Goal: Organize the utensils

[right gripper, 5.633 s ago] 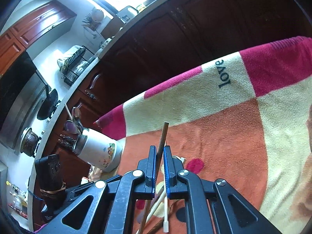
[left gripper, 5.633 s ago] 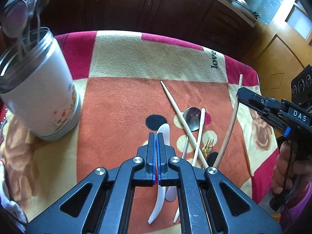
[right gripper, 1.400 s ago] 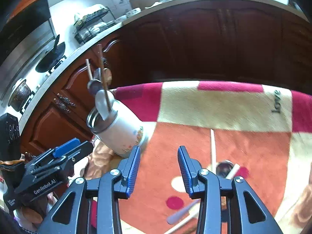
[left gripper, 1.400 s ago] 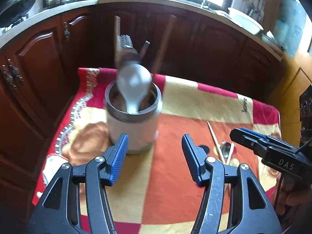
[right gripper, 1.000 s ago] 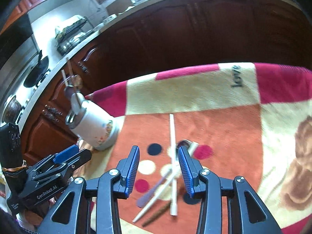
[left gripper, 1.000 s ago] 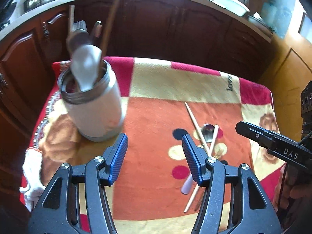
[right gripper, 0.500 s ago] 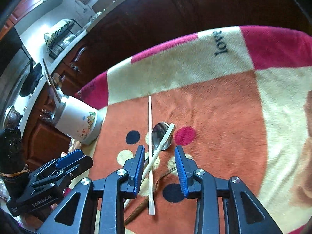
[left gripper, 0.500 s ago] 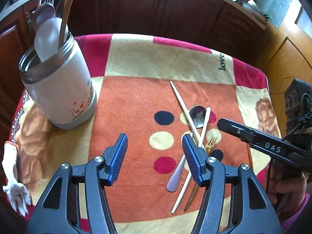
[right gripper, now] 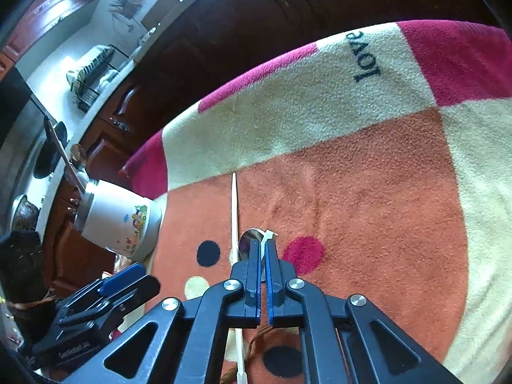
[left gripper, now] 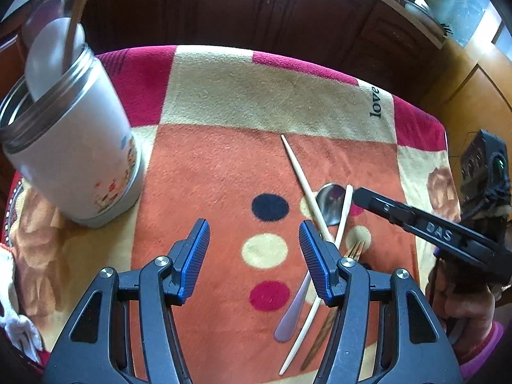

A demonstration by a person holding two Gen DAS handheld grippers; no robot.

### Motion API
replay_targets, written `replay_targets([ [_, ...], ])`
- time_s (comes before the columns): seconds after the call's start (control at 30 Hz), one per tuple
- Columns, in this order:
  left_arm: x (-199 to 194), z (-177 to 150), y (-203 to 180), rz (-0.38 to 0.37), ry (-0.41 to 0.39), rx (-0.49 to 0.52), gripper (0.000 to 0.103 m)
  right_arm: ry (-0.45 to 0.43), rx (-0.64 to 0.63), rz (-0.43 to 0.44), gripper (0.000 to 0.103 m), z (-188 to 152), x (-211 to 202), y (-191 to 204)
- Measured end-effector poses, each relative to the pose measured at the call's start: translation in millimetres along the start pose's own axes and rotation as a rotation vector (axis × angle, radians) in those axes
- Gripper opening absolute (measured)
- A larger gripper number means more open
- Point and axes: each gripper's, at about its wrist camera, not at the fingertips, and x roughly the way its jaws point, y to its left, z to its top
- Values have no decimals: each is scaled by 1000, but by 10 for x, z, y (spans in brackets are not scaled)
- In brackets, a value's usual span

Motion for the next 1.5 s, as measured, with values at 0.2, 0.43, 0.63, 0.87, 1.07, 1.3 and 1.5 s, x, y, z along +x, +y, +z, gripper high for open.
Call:
replay_targets([
  [0.2,131,130,-32,-20,12,-34,58,43,2,-4,8,30,39,-14],
  [0.43,242,274,-59,-23,27,-47,58,31,12,21,11,39,145,-17],
  [0.63,386,414,-30,-36,51,-92,58,-4,-11,32,2,49,53,-48],
  [0.87,536,565,-78,-30,65,-110,58,-2,26,69,23,79,-1,-126],
  [1.07,663,619,-74,-3,80,-121,58,33,8,61,18,52,207,-87],
  [1.3,793,679,-105,21,76,-119,58,-65,52,113,8,61,-26,-223],
  [1.5,861,688,-291,39,63,-51,23,-113,87,144,7,109,-241,-335],
])
